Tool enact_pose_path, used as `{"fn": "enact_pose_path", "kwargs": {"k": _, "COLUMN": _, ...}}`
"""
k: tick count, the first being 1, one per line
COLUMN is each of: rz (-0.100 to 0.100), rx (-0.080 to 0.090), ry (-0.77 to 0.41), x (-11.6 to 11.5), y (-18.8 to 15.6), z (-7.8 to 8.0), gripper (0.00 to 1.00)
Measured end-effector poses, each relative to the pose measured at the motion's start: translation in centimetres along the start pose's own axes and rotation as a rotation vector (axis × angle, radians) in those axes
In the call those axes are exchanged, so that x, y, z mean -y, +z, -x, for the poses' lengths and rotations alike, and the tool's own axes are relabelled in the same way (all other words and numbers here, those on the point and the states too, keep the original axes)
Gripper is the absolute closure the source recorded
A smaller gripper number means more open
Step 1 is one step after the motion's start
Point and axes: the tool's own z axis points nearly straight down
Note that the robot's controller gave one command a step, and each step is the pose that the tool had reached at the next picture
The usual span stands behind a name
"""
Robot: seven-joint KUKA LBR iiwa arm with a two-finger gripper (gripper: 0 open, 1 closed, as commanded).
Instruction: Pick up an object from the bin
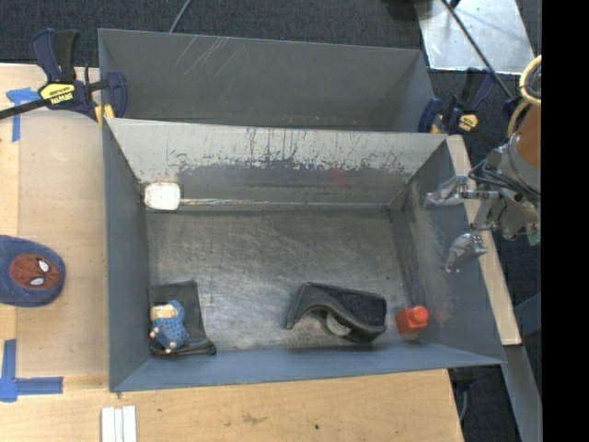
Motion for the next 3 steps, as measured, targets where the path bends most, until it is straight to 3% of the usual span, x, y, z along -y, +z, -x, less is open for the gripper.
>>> {"fn": "enact_pose_path", "kwargs": {"k": 1, "rz": -0.004, "rx": 0.027, "ry": 0.006, "x": -7.4, "y": 12.1, "z": -0.4, "gripper": 0.0}}
{"fn": "enact_pose_path", "kwargs": {"k": 2, "rz": 0.002, "rx": 0.011, "ry": -0.072, "x": -16.4, "y": 10.9, "z": -4.7, "gripper": 0.0}}
{"fn": "enact_pose_path", "kwargs": {"k": 3, "rz": 0.001, "rx": 0.001, "ry": 0.276, "x": -17.0, "y": 9.3, "z": -3.9, "gripper": 0.0}}
